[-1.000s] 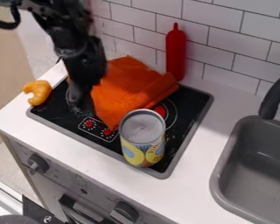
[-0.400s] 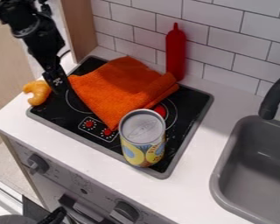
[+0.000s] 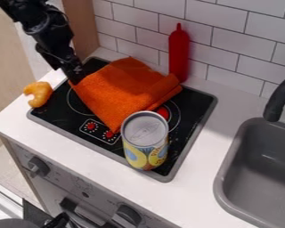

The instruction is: Move the metal object to the right corner of the burner

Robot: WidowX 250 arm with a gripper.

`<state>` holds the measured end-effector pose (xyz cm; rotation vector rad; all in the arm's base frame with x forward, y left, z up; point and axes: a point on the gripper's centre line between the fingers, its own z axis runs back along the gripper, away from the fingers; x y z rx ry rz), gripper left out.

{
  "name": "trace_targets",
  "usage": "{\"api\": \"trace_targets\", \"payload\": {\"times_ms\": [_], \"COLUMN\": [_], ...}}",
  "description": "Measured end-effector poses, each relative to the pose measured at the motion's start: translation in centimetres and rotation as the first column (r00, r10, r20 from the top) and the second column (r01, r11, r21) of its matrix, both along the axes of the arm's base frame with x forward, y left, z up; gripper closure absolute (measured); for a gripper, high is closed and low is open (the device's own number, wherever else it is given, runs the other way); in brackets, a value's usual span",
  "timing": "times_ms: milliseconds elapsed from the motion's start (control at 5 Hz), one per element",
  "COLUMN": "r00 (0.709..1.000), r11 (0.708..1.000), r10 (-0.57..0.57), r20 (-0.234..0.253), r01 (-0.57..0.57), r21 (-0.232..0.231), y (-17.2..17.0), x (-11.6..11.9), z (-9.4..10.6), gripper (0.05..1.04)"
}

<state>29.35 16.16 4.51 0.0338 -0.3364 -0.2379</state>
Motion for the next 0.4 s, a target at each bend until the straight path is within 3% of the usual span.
{"api": "trace_targets", "payload": {"times_ms": [400], "r00": [0.998], "r11": [0.997], "r10": [0.059], "r20": [0.024], "r01": [-0.058], "r21": [-0.052], "y": [-4.4], "x": [2.9], "z": [-0.8], "gripper": [0.085]}}
